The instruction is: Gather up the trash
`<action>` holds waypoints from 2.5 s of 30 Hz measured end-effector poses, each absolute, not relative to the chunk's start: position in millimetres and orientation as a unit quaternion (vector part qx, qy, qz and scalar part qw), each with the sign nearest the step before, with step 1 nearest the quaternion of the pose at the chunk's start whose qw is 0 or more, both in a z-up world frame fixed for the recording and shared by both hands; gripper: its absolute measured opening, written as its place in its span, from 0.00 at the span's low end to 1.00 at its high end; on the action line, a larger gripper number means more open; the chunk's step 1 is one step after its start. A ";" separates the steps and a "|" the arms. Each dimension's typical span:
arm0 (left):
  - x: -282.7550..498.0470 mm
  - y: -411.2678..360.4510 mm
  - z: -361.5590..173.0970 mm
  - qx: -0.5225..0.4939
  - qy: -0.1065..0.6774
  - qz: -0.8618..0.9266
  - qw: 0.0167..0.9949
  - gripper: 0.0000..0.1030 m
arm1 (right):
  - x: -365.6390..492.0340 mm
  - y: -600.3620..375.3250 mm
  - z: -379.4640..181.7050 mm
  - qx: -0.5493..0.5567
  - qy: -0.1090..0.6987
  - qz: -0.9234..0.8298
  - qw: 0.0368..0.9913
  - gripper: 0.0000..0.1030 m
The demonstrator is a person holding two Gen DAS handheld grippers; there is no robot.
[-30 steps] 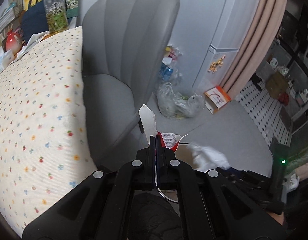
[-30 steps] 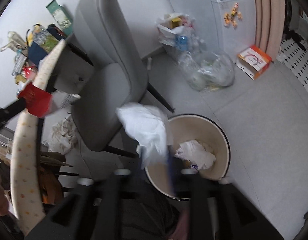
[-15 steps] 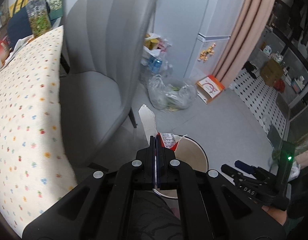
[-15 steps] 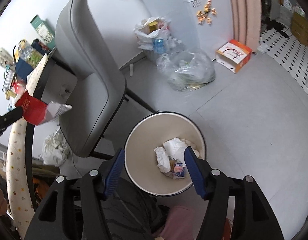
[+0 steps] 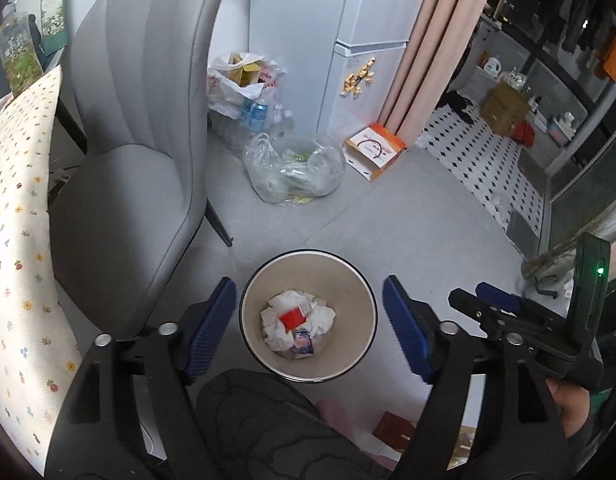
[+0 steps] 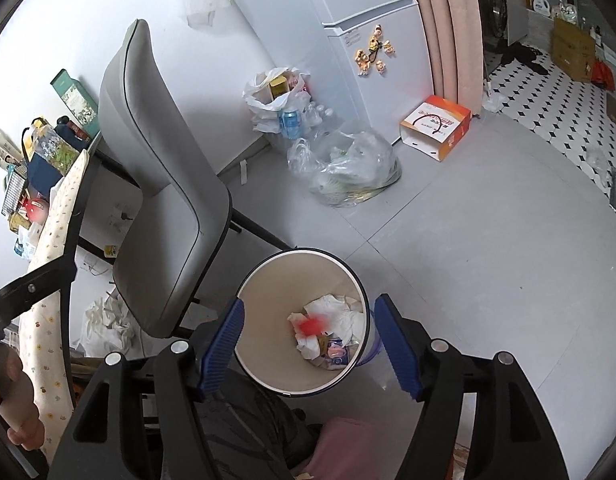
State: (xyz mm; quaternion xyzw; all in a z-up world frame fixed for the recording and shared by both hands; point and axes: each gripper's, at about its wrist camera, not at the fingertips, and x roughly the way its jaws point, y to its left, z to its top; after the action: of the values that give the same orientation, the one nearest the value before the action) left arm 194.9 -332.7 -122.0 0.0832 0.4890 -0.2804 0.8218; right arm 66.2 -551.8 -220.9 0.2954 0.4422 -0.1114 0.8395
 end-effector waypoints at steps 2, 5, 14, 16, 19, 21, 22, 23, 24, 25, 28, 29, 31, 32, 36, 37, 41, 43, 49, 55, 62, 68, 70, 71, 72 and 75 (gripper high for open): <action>193.6 -328.3 -118.1 0.079 0.486 -0.275 0.826 0.82 | 64.9 -548.8 -218.7 0.296 0.441 -0.110 0.840 0.67; 195.3 -321.9 -112.7 0.074 0.484 -0.271 0.829 0.86 | 63.7 -544.0 -210.7 0.289 0.436 -0.106 0.845 0.76; 185.2 -286.7 -77.5 0.053 0.450 -0.244 0.857 0.93 | 55.8 -526.1 -169.6 0.256 0.408 -0.096 0.871 0.89; 182.0 -273.7 -67.5 0.044 0.439 -0.238 0.865 0.94 | 54.5 -520.6 -156.9 0.247 0.400 -0.095 0.877 0.92; 179.7 -256.1 -57.2 0.028 0.426 -0.231 0.874 0.94 | 53.3 -510.4 -136.2 0.230 0.386 -0.091 0.889 0.92; 177.3 -241.8 -49.5 0.017 0.417 -0.225 0.880 0.94 | 53.7 -501.6 -123.8 0.220 0.379 -0.090 0.894 0.92; 176.3 -236.3 -46.3 0.013 0.414 -0.223 0.882 0.94 | 54.1 -496.8 -118.5 0.216 0.376 -0.088 0.897 0.92; 175.2 -229.8 -43.3 0.008 0.410 -0.221 0.885 0.94 | 54.6 -489.8 -110.5 0.207 0.372 -0.088 0.901 0.92; 172.7 -220.0 -38.8 0.002 0.404 -0.219 0.888 0.94 | 55.4 -485.4 -103.7 0.200 0.369 -0.089 0.903 0.92; 170.9 -212.7 -34.8 -0.003 0.399 -0.216 0.891 0.94 | 56.1 -479.5 -97.7 0.193 0.366 -0.090 0.906 0.92; 165.1 -191.5 -22.4 -0.014 0.381 -0.203 0.902 0.94 | 58.4 -461.8 -81.6 0.176 0.360 -0.091 0.912 0.92; 162.7 -182.4 -18.6 -0.019 0.375 -0.197 0.906 0.94 | 58.9 -455.0 -75.1 0.171 0.357 -0.089 0.914 0.92; 158.4 -168.9 -12.5 -0.029 0.363 -0.183 0.913 0.94 | 60.1 -444.2 -65.4 0.165 0.352 -0.084 0.918 0.92; 155.9 -160.0 -8.6 -0.037 0.356 -0.177 0.917 0.94 | 60.7 -438.4 -60.4 0.161 0.350 -0.083 0.919 0.92; 147.4 -133.2 3.7 -0.056 0.336 -0.157 0.927 0.94 | 62.9 -418.7 -45.4 0.150 0.348 -0.076 0.922 0.93; 144.6 -128.2 6.3 -0.060 0.330 -0.152 0.930 0.94 | 63.2 -414.8 -42.4 0.147 0.346 -0.076 0.924 0.92; 132.1 -105.3 18.4 -0.077 0.308 -0.139 0.938 0.94 | 61.6 -392.1 -27.7 0.129 0.339 -0.060 0.930 0.92; 124.6 -92.5 24.3 -0.085 0.296 -0.132 0.942 0.94 | 60.7 -382.5 -20.8 0.120 0.333 -0.051 0.934 0.93; 104.1 -71.9 40.2 -0.079 0.269 -0.109 0.954 0.94 | 56.3 -357.3 -4.4 0.102 0.322 -0.030 0.941 0.92; 82.4 -48.8 53.8 -0.090 0.254 -0.100 0.958 0.94 | 46.9 -331.7 15.6 0.085 0.305 -0.012 0.948 0.93; 55.7 -25.4 64.9 -0.080 0.238 -0.072 0.965 0.94 | 32.1 -304.3 35.7 0.065 0.290 0.018 0.955 0.93; 33.0 -3.6 72.4 -0.089 0.225 -0.058 0.969 0.94 | 18.3 -284.6 49.9 0.063 0.276 0.036 0.958 0.93; 26.8 -0.1 74.2 -0.089 0.222 -0.053 0.970 0.94 | 14.3 -278.8 53.0 0.059 0.272 0.039 0.960 0.93; 23.3 2.3 75.0 -0.089 0.219 -0.050 0.970 0.94 | 10.7 -275.4 54.8 0.057 0.270 0.041 0.960 0.93; 18.9 5.4 75.9 -0.088 0.217 -0.046 0.971 0.94 | 8.9 -273.3 55.4 0.056 0.269 0.044 0.960 0.93; 9.7 10.4 76.8 -0.083 0.214 -0.041 0.972 0.94 | 1.5 -263.8 58.3 0.043 0.270 0.053 0.960 0.93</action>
State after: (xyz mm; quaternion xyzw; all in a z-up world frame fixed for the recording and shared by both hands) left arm 9.7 10.4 76.8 -0.0833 0.2140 -0.0411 0.9724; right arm 1.5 -263.8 58.3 0.0427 0.2702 0.0533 0.9604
